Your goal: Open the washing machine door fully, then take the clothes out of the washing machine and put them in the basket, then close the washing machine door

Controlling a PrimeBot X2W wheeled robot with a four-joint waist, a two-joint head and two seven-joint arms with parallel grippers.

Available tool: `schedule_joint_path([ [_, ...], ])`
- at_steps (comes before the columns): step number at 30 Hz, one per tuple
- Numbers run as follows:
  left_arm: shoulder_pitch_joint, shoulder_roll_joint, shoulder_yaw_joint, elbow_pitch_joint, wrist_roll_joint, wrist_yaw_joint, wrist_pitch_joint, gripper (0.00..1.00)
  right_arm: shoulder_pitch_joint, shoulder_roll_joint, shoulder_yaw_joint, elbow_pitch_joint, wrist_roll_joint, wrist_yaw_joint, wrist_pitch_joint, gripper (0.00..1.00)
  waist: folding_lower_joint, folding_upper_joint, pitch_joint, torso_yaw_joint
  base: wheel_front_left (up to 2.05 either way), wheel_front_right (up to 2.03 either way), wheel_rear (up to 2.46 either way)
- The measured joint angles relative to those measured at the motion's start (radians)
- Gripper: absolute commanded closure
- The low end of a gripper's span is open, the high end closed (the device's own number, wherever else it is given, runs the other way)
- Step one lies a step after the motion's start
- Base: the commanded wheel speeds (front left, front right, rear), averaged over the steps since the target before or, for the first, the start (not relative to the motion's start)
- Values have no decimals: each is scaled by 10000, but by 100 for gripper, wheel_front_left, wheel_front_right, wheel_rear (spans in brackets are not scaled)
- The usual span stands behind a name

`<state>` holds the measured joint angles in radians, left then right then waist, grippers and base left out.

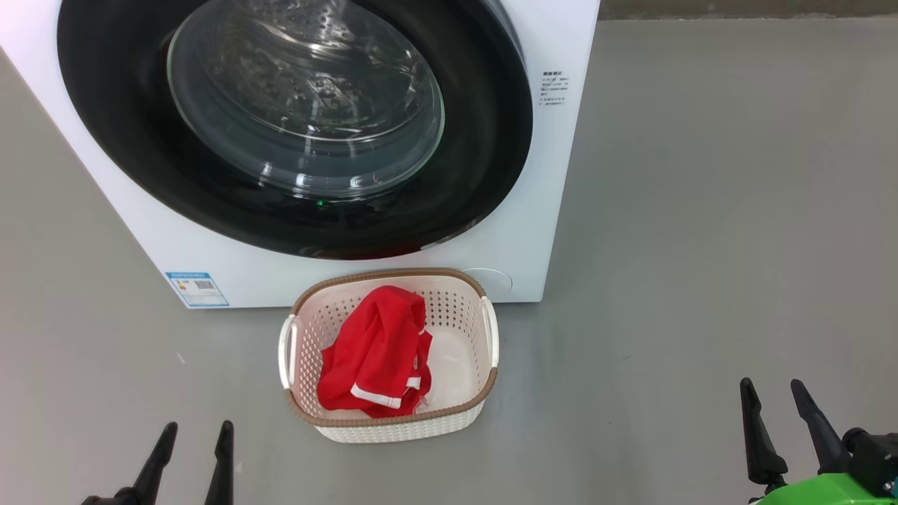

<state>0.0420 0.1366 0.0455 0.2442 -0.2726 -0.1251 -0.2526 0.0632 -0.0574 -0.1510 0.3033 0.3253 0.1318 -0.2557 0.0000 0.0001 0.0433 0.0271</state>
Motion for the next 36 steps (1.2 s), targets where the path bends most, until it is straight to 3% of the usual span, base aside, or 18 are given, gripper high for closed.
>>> schedule_joint_path([
  [12, 3, -25, 23, -15, -31, 2, 4, 0, 1, 6, -19, -17, -4, 0, 2, 0, 0, 0, 5, 42, 0, 0, 0],
  [13, 6, -63, 4, 84, -31, 13, 21, 100, 1, 29, -8, 90, -19, 0, 4, 100, 0, 0, 4, 42, 0, 0, 0],
  [20, 62, -543, -161, 867, -59, 13, 113, 100, 12, 407, 44, 928, -13, 0, 67, 100, 0, 0, 2, 40, 0, 0, 0],
  [36, 55, -569, -142, 861, -1643, 13, 504, 100, 1, 410, 48, 840, 1450, 0, 499, 100, 3, 0, -49, 2, 0, 0, 0],
])
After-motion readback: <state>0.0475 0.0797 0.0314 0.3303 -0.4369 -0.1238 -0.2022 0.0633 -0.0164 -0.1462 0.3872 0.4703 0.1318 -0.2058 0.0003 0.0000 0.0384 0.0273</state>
